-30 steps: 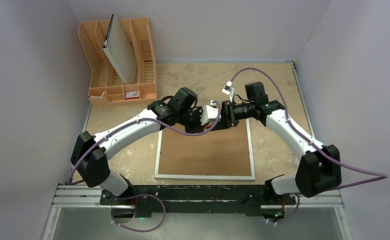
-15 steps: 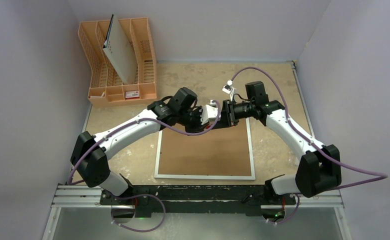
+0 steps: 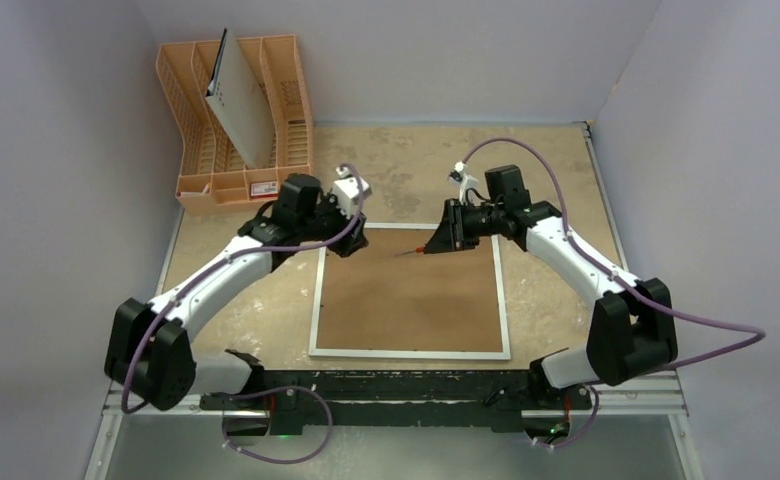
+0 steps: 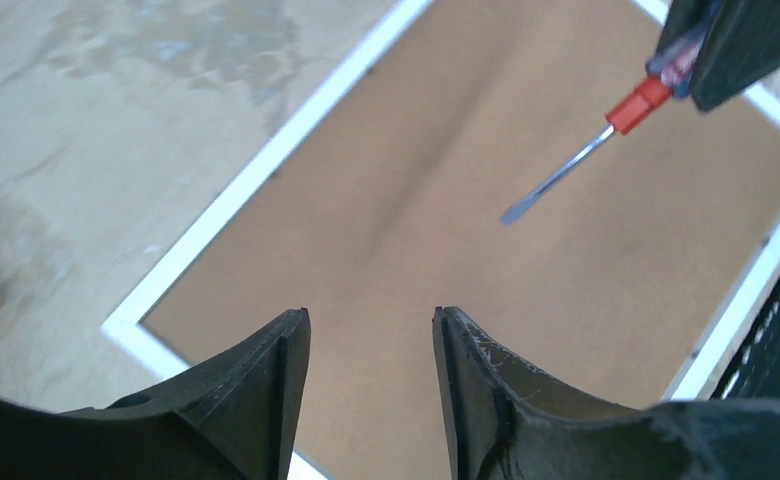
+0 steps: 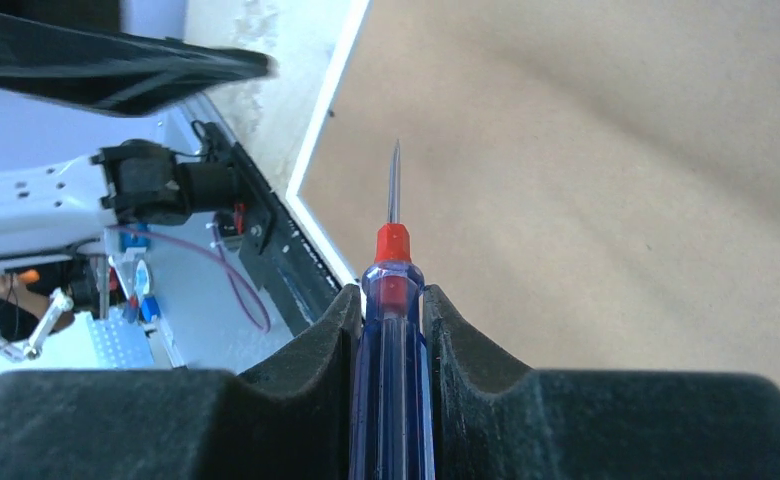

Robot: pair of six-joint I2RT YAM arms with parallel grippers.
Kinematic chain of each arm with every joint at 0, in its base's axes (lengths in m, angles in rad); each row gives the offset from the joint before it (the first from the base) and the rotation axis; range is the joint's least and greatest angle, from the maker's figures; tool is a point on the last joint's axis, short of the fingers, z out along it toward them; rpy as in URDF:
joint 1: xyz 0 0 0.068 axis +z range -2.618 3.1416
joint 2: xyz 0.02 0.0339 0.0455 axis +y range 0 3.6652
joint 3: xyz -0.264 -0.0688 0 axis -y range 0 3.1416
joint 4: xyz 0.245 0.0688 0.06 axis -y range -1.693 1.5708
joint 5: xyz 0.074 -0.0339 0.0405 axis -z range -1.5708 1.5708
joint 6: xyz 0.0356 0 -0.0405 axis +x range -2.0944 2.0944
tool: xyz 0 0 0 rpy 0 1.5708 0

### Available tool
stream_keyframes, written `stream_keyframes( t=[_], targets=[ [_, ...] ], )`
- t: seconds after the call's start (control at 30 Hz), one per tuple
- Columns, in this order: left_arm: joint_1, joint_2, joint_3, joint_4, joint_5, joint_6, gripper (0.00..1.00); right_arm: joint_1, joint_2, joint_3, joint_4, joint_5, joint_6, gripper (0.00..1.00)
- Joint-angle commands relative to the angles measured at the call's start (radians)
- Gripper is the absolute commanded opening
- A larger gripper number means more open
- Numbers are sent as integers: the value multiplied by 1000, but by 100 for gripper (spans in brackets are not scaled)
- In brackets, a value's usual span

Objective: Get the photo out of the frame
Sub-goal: Adjust the screwdriver, then release the photo frame item from the photo frame.

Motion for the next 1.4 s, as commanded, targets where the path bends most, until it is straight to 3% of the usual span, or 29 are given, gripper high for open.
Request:
stream_keyframes(
  t=[0.0, 0.3, 0.53, 0.73, 0.93, 1.37],
  targets=[
    [83, -143, -111, 219, -38, -263, 53, 22, 30, -23, 41, 108, 72, 0],
    [306, -262, -344, 211, -204, -563, 54, 151, 32, -81, 204, 182, 231, 0],
    [380, -283, -461, 220, -187, -680, 53, 253, 32, -194, 466, 179, 439, 0],
    [382, -252, -509, 257, -138, -688, 52, 351, 70, -220, 588, 220, 546, 0],
    [382, -211, -542, 289, -78, -682, 49, 432, 189, -165, 607, 222, 568, 0],
    [382, -148, -552, 267, -32, -613, 45, 459, 298, -157, 711, 226, 592, 0]
  ],
)
